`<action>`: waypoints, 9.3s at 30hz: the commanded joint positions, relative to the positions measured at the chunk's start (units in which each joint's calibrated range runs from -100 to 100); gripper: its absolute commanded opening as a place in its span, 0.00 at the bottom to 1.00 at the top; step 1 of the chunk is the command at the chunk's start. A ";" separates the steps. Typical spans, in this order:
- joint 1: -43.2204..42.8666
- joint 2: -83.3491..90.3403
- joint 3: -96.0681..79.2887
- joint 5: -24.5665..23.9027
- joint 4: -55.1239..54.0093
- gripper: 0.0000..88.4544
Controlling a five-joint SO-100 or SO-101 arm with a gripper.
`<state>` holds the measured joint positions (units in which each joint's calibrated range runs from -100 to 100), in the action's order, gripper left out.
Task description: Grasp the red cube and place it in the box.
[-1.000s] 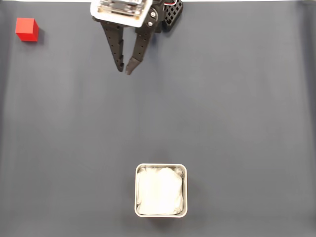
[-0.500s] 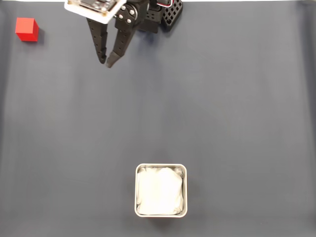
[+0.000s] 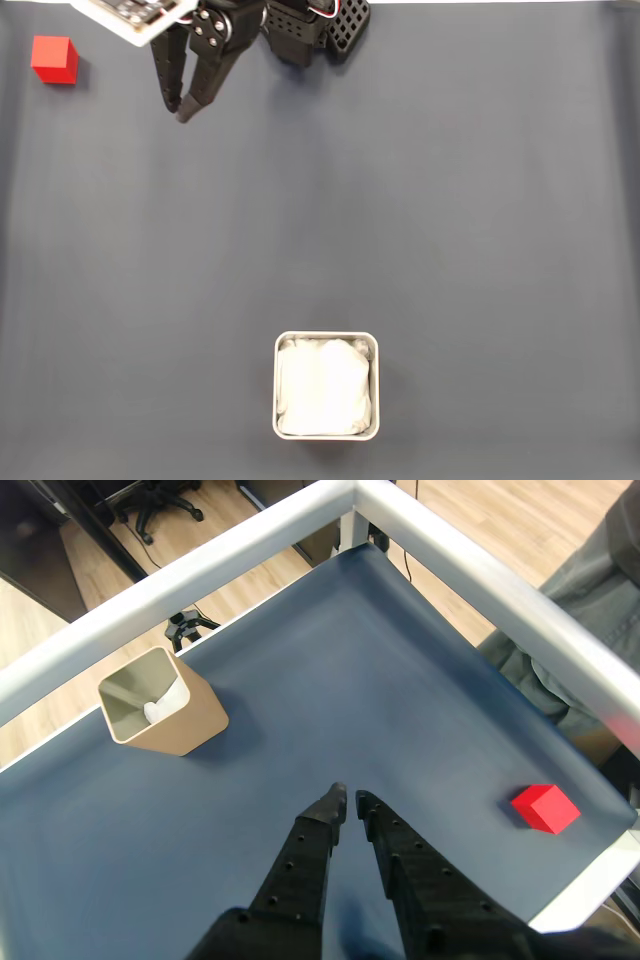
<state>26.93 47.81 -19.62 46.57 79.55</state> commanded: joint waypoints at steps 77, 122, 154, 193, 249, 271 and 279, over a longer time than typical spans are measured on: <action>36.14 -13.41 -5.56 -2.20 -15.87 0.01; 45.23 -18.17 -20.62 0.10 -34.47 0.23; 46.93 -21.90 -28.55 1.47 -45.46 0.36; 47.43 -30.82 -29.47 1.07 -52.92 0.39; 48.43 -40.27 -28.19 1.22 -59.06 0.27; 48.57 -40.18 -27.83 1.42 -58.90 0.05; 48.43 -38.88 -27.73 1.51 -58.24 0.05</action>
<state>74.63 6.99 -49.37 47.89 21.48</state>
